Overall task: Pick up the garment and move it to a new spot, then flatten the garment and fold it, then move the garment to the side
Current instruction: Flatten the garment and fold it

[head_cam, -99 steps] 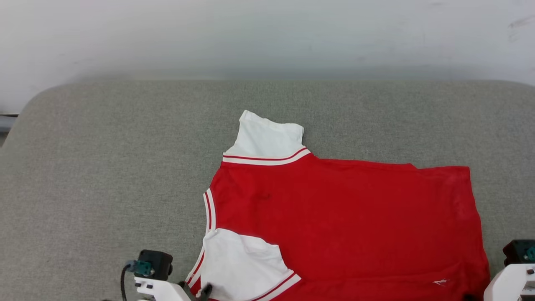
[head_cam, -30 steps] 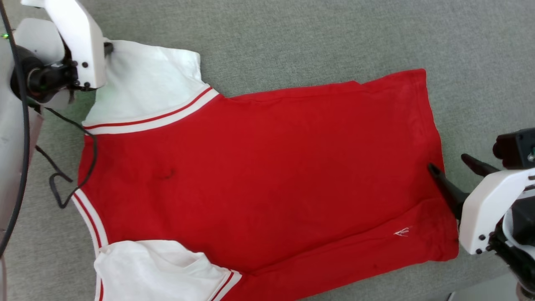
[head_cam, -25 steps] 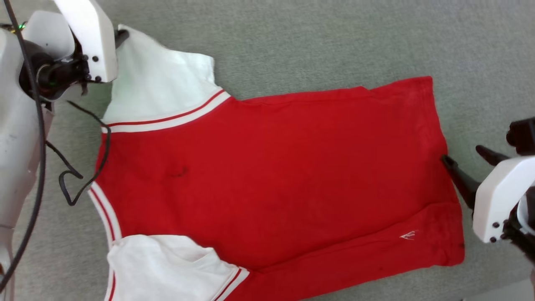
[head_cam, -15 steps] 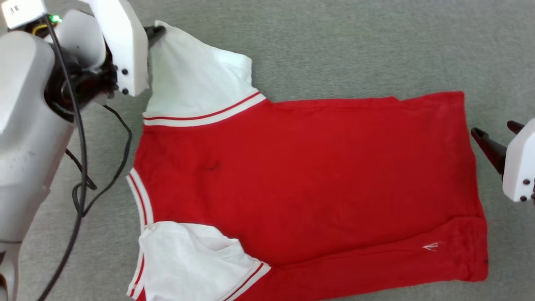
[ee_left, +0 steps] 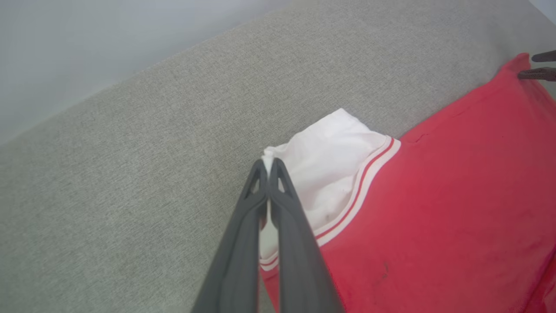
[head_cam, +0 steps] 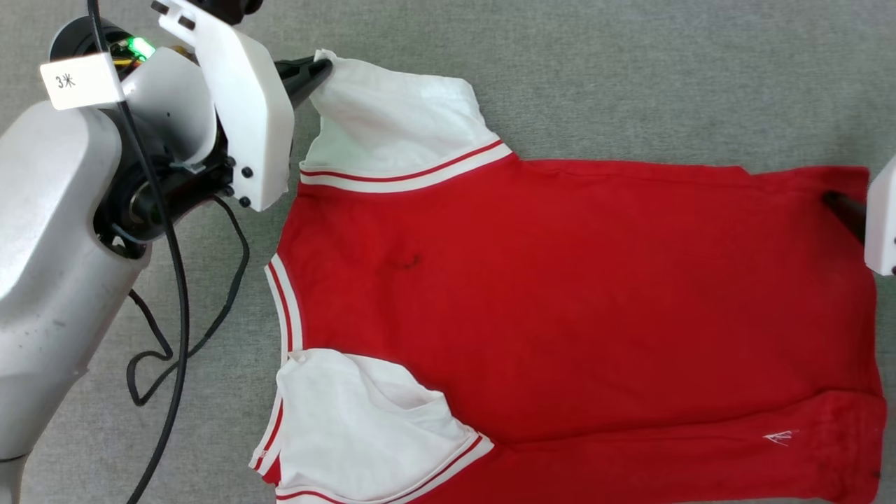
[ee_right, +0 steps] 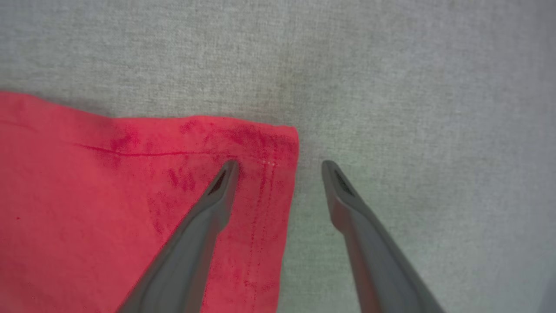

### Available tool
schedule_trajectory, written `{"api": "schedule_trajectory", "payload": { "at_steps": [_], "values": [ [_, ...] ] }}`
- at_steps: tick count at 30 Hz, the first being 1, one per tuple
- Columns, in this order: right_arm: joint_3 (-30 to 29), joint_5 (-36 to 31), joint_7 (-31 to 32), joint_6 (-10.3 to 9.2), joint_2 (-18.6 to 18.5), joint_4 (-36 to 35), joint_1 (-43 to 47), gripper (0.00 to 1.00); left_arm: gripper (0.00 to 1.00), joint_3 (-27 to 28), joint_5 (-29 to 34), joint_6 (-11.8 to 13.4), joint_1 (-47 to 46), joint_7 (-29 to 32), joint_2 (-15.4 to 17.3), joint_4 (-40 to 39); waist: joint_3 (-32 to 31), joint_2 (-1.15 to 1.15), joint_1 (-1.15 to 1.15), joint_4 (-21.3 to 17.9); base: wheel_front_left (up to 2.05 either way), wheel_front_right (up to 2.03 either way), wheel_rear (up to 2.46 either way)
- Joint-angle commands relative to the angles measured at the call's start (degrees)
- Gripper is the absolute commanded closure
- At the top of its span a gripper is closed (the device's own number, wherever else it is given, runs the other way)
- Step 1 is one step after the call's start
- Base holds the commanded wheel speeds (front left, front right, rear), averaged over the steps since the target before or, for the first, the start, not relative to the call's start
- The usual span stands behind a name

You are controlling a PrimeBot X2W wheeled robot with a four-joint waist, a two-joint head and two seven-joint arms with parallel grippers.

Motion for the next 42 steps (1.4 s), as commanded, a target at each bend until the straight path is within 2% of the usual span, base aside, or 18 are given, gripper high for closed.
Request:
{"api": "schedule_trajectory", "payload": {
  "at_steps": [1, 12, 13, 14, 20, 25, 28, 37, 42],
  "values": [
    [0.56, -0.36, -0.48, -0.07, -0.16, 0.81, -1.18, 0.0, 1.0, -0.01, 0.04, 0.31, 0.72, -0.05, 0.15, -0.56, 0.46, 0.0, 0.0, 0.51, 0.0, 0.0, 0.0],
    [9.12, 0.66, -2.97, 0.03, 0.74, 9.77, -0.53, 0.0, 1.0, 0.26, -0.48, 1.11, 2.35, -0.9, 0.97, -2.77, 1.18, 0.0, 0.0, 1.38, 0.0, 0.0, 0.0],
    [9.74, 0.96, -3.39, 0.04, 0.81, 10.5, -0.52, 0.6, 1.0, 0.29, -0.49, 1.12, 2.5, -0.97, 1.07, -2.7, 1.16, 0.0, 0.0, 1.36, 0.0, 0.0, 0.0],
    [10.31, 1.16, -3.96, 0.04, 0.74, 11.14, -0.63, 1.0, 1.0, 0.31, -0.46, 1.13, 2.61, -0.96, 1.17, -2.6, 1.12, 0.0, 0.0, 1.34, 0.0, 0.0, 0.0],
    [11.11, 2.89, -10.0, 0.01, -0.4, 13.21, -1.89, 1.0, 1.0, 0.37, -0.35, 1.13, 3.79, -2.73, 0.98, -1.1, -0.71, 0.0, 0.0, 1.07, 0.0, 0.0, 0.0],
    [10.51, 5.89, -16.86, 0.0, -1.18, 12.99, -1.69, 1.0, 1.0, 1.4, -1.5, 1.47, 6.76, -5.79, 0.67, 0.53, -4.25, 0.0, 0.0, 0.65, 0.0, 0.0, 0.0],
    [11.29, 6.48, -19.96, -0.07, -2.87, 13.37, -0.39, 1.0, 1.0, 2.11, -2.61, 2.09, 9.69, -7.75, 0.83, 0.57, -6.78, 0.0, 0.0, 0.59, 0.0, 0.0, 0.0],
    [10.91, 10.28, -26.59, -0.06, -5.53, 12.63, 7.64, 1.0, 1.0, 2.18, -4.68, 3.72, 19.67, -11.67, 1.88, -2.86, -14.05, 0.0, 0.0, 1.95, 0.0, 0.0, 0.0],
    [10.23, 13.27, -29.5, -0.06, -6.54, 10.89, 14.07, 1.0, 1.0, 1.99, -5.46, 5.54, 26.12, -13.36, 3.16, -6.22, -16.98, 0.0, 0.0, 2.91, 0.0, 0.0, 0.0]
  ]
}}
